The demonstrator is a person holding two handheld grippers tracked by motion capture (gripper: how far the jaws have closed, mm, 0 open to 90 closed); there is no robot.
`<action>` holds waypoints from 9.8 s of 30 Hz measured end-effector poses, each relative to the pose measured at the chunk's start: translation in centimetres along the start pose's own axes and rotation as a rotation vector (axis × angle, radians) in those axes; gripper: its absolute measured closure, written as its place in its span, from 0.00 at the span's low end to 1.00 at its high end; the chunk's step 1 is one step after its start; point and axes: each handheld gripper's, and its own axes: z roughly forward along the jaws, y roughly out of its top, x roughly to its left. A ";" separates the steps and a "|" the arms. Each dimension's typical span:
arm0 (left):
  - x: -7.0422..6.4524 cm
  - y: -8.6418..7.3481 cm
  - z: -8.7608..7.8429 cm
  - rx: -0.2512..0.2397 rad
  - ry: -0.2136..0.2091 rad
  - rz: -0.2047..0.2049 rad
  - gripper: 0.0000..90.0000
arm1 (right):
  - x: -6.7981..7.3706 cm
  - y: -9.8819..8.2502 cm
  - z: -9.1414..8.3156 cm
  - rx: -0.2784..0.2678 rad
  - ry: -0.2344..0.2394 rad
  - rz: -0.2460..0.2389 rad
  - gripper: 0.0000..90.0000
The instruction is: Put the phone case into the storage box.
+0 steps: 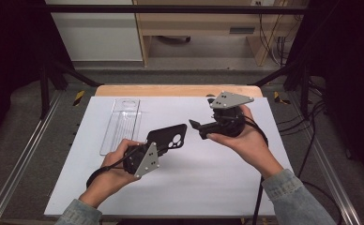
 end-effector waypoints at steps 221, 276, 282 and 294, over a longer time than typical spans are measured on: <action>12.7 -9.8 0.8 -0.113 0.605 -1.062 0.94 | 2.6 -21.1 -6.0 -0.259 -0.330 0.111 0.04; 13.9 -10.2 1.4 -0.038 0.633 -1.021 0.94 | 2.8 -21.0 -5.9 -0.297 -0.320 0.089 0.03; 13.9 -10.2 1.7 -0.035 0.629 -1.021 0.94 | 2.8 -21.1 -6.0 -0.306 -0.325 0.083 0.03; 14.1 -10.7 2.6 -0.026 0.610 -1.030 0.94 | 2.8 -21.1 -6.1 -0.306 -0.321 0.085 0.03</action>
